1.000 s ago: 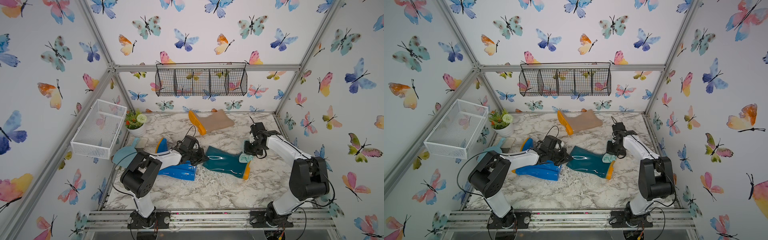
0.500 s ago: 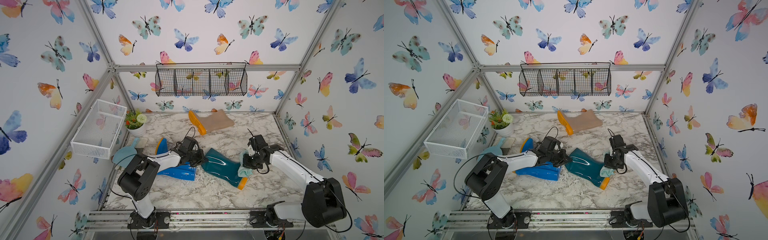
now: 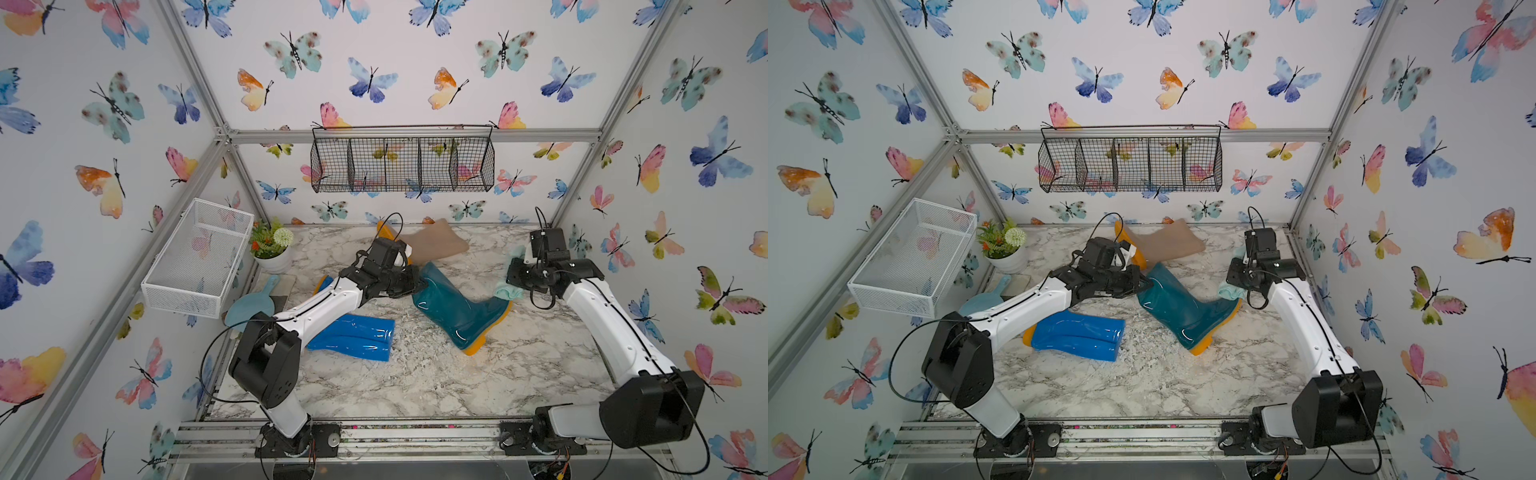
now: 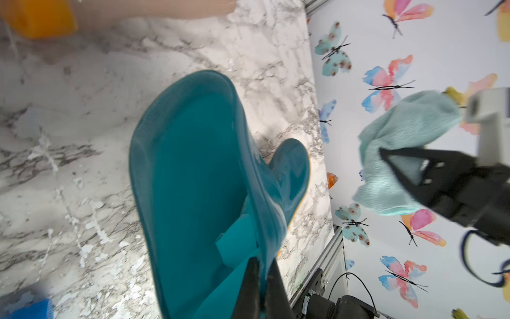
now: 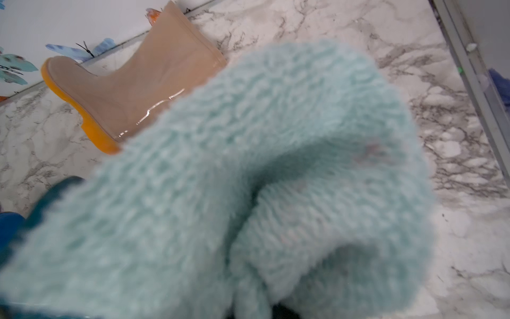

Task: Wipe the rubber boots with a cloth
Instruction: Pick up the rubber boot from the center of the board.

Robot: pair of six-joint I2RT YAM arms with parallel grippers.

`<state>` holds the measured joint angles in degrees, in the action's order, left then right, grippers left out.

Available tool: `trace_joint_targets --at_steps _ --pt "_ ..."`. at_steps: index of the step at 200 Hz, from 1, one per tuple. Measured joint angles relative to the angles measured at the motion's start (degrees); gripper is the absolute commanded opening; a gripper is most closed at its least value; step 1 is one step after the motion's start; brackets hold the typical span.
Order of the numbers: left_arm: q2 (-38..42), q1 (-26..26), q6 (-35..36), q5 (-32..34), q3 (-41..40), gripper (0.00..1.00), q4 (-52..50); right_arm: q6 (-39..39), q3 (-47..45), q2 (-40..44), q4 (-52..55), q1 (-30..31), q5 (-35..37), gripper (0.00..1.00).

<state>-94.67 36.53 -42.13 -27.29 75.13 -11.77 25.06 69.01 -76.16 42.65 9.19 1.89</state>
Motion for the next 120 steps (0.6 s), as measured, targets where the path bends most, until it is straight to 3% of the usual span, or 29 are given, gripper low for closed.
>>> trace_joint_targets --at_steps 26,64,120 --pt "1.18 2.67 1.70 0.28 3.93 0.00 -0.92 1.95 -6.95 2.80 0.11 -0.87 0.46 0.05" --pt "3.58 4.76 0.17 -0.94 4.07 0.00 3.48 2.36 -9.94 1.57 -2.03 -1.14 -2.73 0.07" --pt "8.33 -4.02 -1.31 -0.83 12.63 0.00 1.16 0.50 -9.79 -6.29 -6.80 -0.81 -10.21 0.08"
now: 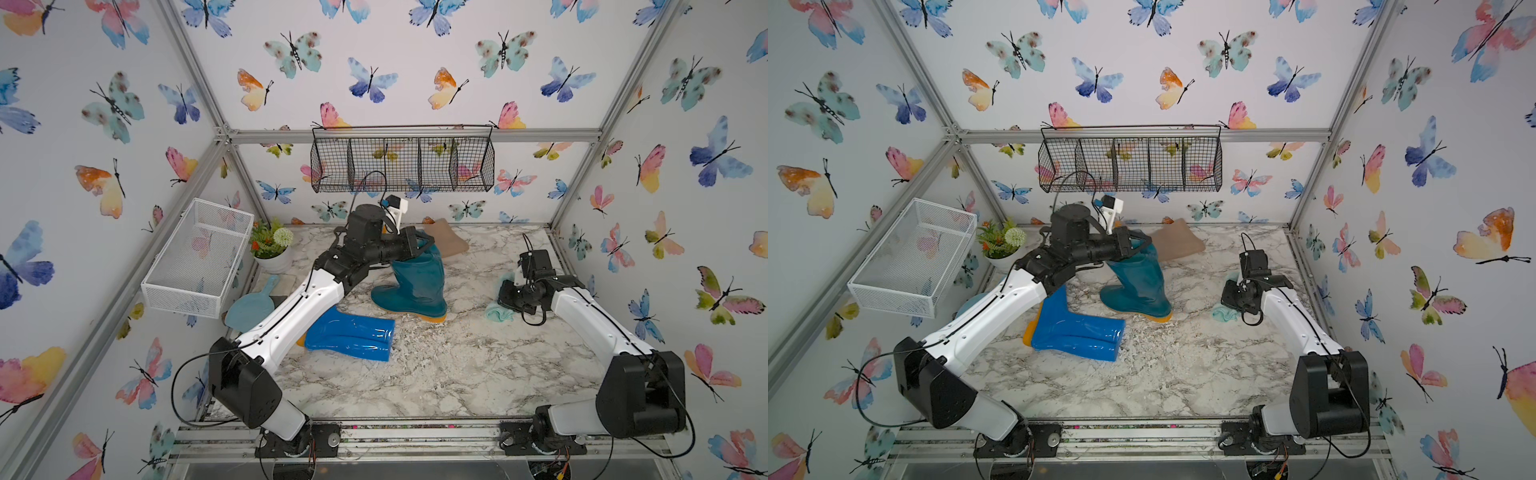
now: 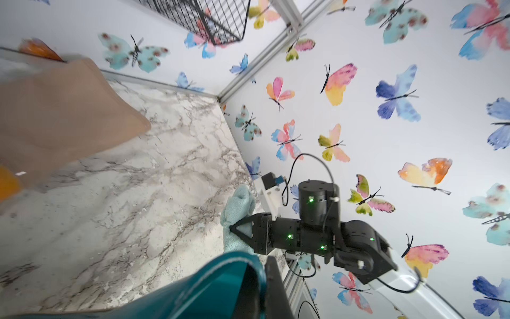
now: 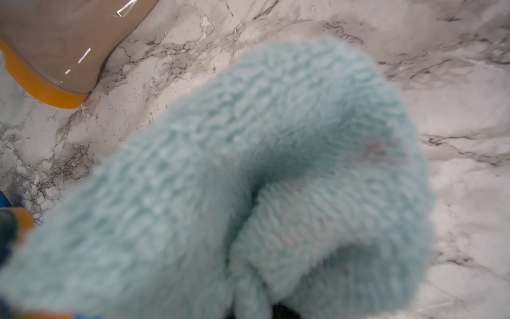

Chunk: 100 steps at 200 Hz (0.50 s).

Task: Wipe the rubber boots with a cloth
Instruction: Pick up the rubber boot from the center of the board, then place the rubber boot at the center of the board.

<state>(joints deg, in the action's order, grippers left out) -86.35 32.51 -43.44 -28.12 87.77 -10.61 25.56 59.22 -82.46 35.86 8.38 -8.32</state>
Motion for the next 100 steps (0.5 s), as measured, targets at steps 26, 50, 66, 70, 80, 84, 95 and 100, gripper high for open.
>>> trace_joint_targets --at_steps 26,50,66,70,80,84,95,100 --pt "4.07 -7.48 0.92 -1.09 1.49 0.00 -1.92 -1.25 0.00 -1.97 -0.92 0.85 -1.22 0.09" --pt "6.08 -16.11 1.46 -2.78 1.49 0.00 -3.19 -2.14 0.20 -2.03 -1.27 2.75 -1.81 0.10" --pt "5.73 -20.81 2.10 -3.98 1.62 0.00 -3.61 -2.73 0.72 -2.69 -1.40 4.07 -1.88 0.10" --pt "5.46 -21.79 2.19 -4.31 1.73 0.00 -3.78 -2.82 0.92 -2.97 -1.44 4.28 -1.88 0.10" --pt "4.37 -23.82 2.69 -5.16 2.40 0.00 -4.20 -3.15 1.64 -4.11 -1.51 5.01 -1.88 0.11" --pt "3.72 -24.65 2.89 -5.57 2.89 0.00 -4.44 -3.28 1.97 -4.57 -1.60 5.29 -1.88 0.11" --pt "1.18 -26.49 3.74 -6.67 4.76 0.00 -5.14 -3.72 3.15 -6.21 -1.66 6.03 -1.86 0.12" --pt "-0.15 -27.17 4.35 -6.95 5.66 0.00 -5.40 -3.82 3.78 -7.15 -1.66 6.36 -1.88 0.12"
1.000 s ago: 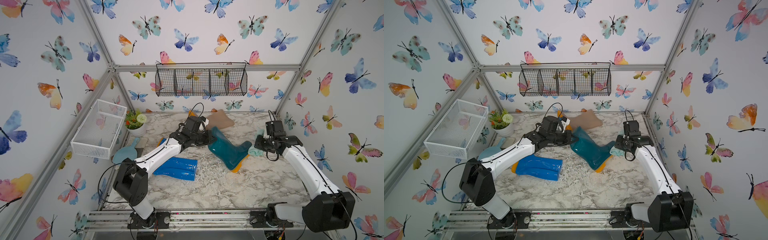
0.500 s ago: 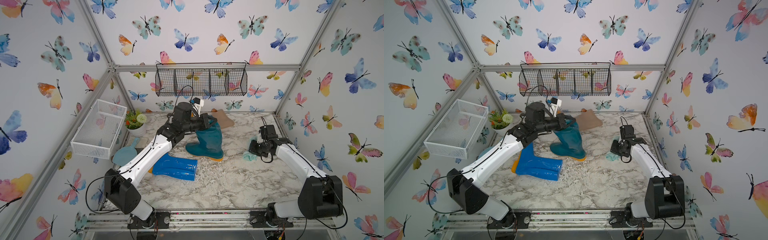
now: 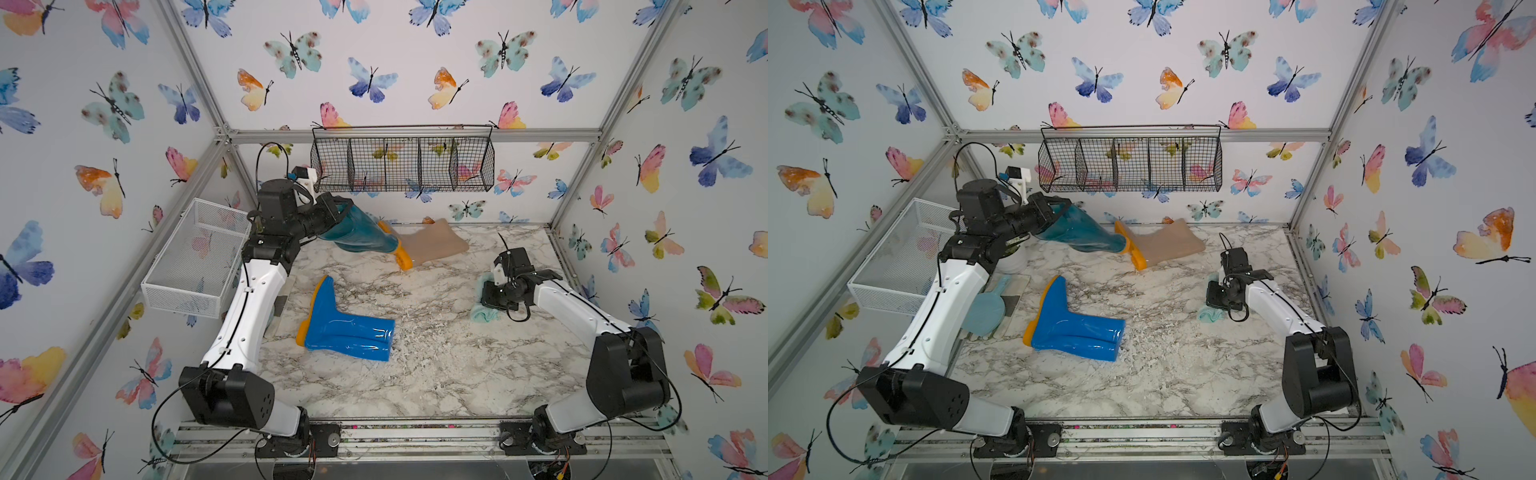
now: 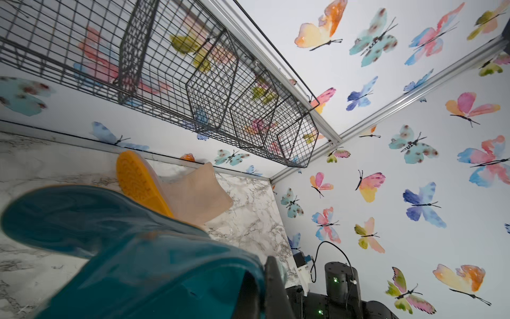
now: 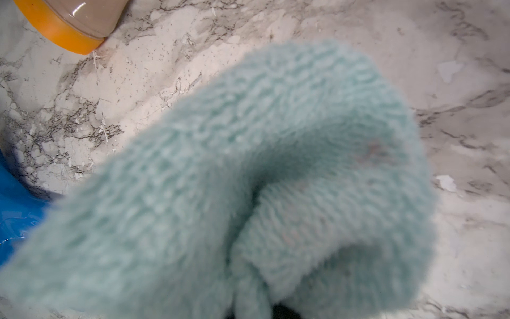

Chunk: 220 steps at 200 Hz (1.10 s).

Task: Wipe the rubber boots with a cloth
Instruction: Place the cleaning item at the center of the board.

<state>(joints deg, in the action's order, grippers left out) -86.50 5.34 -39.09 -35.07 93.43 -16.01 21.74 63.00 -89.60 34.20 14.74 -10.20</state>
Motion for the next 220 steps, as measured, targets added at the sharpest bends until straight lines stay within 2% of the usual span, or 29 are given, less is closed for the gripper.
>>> trace_joint_targets --at_steps 47,75,90,113,133,152,176,192,204,220 --pt "-14.91 -5.84 8.50 -0.83 11.26 0.00 -6.73 -1.66 7.80 -9.94 -1.38 2.62 -0.17 0.16" --pt "-20.33 -7.45 12.74 0.42 12.74 0.00 -9.88 -2.99 10.99 -16.15 -2.60 3.15 -1.07 0.31" --pt "-22.03 -7.52 13.99 0.35 12.04 0.00 -10.91 -3.67 12.72 -19.54 -2.47 3.19 -1.07 0.45" --pt "-22.34 -6.99 15.15 -0.09 10.73 0.00 -10.62 -4.17 13.31 -21.14 -2.10 3.19 -0.39 0.58" --pt "-22.34 -6.60 15.76 -0.24 10.54 0.00 -9.75 -4.50 13.66 -20.87 -1.86 3.19 0.52 0.67" --pt "-22.34 -6.73 15.98 -0.24 10.36 0.00 -9.44 -4.44 13.68 -20.50 -1.60 3.19 1.95 0.70" --pt "-22.34 -6.75 16.22 -0.66 9.75 0.23 -8.81 -4.39 13.68 -19.43 -1.36 3.19 3.15 0.71" --pt "-22.34 -6.78 16.26 -0.92 9.38 0.35 -8.11 -4.17 13.68 -17.99 -1.29 3.19 4.09 0.71" --pt "-22.32 -6.78 16.37 -1.18 9.16 0.41 -7.80 -3.98 13.70 -16.70 -1.29 3.19 4.59 0.71" --pt "-22.29 -6.78 16.70 -1.46 9.16 0.43 -7.54 -3.69 13.84 -14.95 -1.46 3.19 5.03 0.71"
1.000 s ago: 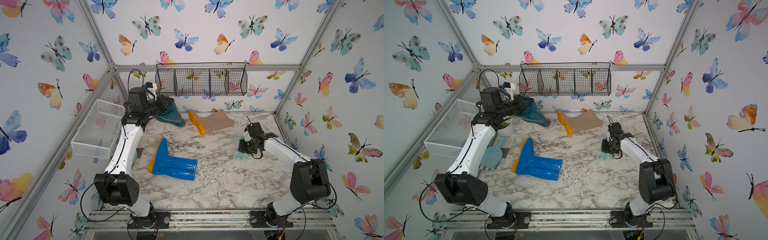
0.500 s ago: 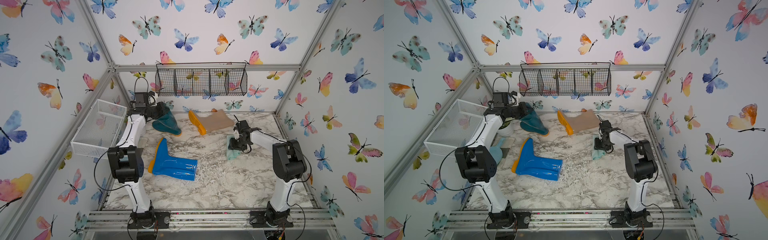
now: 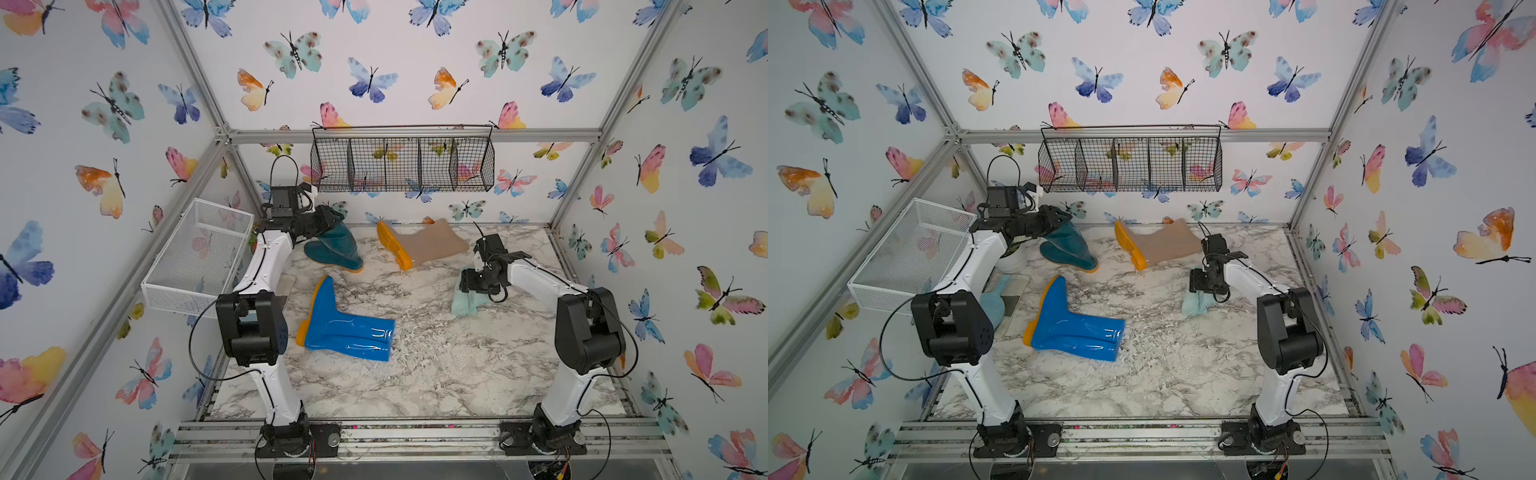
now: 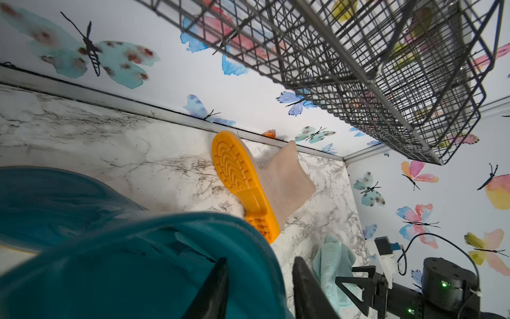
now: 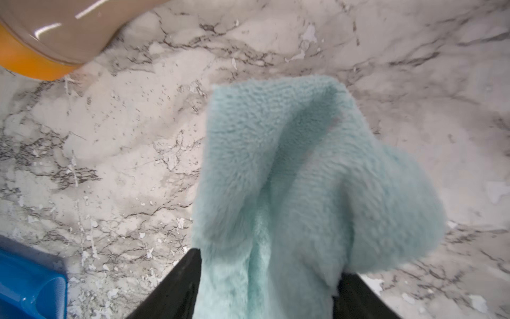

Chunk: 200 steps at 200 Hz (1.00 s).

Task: Wipe the rubber boots with a cloth
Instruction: Place the cleaning item at the center of the board.

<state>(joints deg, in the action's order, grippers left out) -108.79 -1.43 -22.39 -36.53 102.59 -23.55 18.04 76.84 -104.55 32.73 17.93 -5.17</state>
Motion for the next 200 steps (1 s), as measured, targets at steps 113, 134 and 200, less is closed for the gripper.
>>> trace_joint_targets --at_steps 113,134,200 --pt "4.55 0.00 0.44 -0.92 5.44 0.49 -1.03 1.99 1.66 1.95 -0.85 3.76 -0.04 0.70" --pt "5.86 0.00 0.68 -0.90 6.16 0.49 -1.20 2.38 1.66 1.95 -0.92 5.07 -0.26 0.69" --pt "13.55 -0.02 2.08 3.91 -3.76 0.53 -3.13 4.00 1.66 1.68 -3.15 13.70 -3.15 0.68"
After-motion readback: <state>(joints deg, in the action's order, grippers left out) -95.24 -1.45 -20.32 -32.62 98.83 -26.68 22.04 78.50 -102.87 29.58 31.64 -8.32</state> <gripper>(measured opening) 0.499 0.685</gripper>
